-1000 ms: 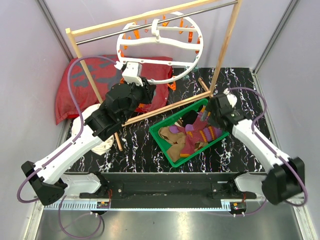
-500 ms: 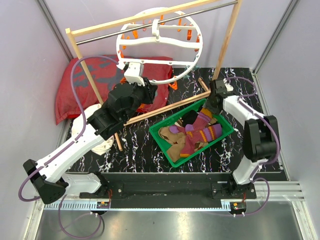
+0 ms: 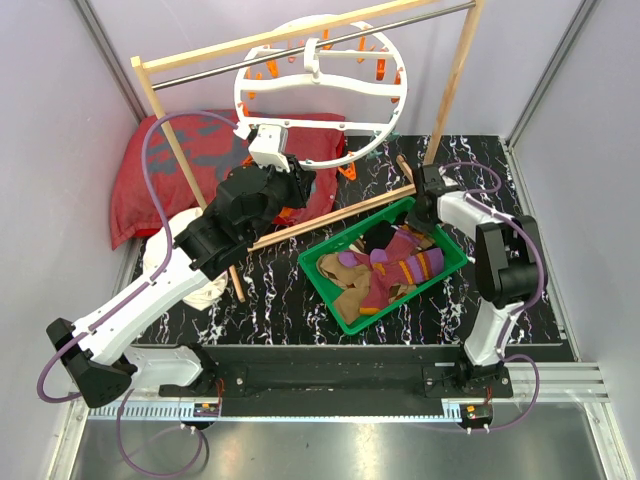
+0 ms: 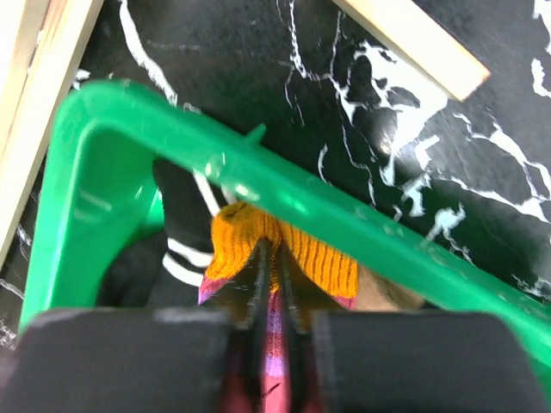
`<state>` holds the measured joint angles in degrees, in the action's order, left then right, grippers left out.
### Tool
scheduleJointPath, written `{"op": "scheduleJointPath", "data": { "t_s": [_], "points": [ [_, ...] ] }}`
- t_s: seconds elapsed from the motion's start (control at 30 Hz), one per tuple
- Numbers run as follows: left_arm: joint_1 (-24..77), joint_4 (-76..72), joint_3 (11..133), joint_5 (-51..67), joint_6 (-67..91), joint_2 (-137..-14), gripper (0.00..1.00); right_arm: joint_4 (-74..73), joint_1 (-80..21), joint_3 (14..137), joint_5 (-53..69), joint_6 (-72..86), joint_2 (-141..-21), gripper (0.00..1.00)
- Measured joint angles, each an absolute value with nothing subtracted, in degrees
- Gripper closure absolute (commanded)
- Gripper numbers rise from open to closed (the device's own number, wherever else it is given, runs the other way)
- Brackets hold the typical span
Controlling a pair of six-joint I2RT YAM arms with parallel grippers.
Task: Clip the socks to the hanger
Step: Pick up the sock from the bin.
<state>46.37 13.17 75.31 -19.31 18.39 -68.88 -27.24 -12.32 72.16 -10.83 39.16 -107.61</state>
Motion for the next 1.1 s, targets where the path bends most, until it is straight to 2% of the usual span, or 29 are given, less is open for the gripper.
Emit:
{"op": "scheduleJointPath", "data": {
  "t_s": [0.43, 0.83, 1.1],
  "points": [
    [46.37, 13.56, 76.09, -19.31, 18.44, -68.88, 1.00, -26.85, -14.87, 68.29, -7.99, 29.69, -85.17, 1.00],
    [46.41, 14.57, 79.00, -18.52, 18.98, -68.88, 1.00, -13.98, -34.79, 55.42, 0.10, 10.85, -59.79, 1.00],
    [46.41, 14.48, 80.38, -16.67, 20.45, -68.84, 1.00, -4.78, -46.15, 54.87, 3.90, 3.92, -59.09, 1.00]
  ]
}}
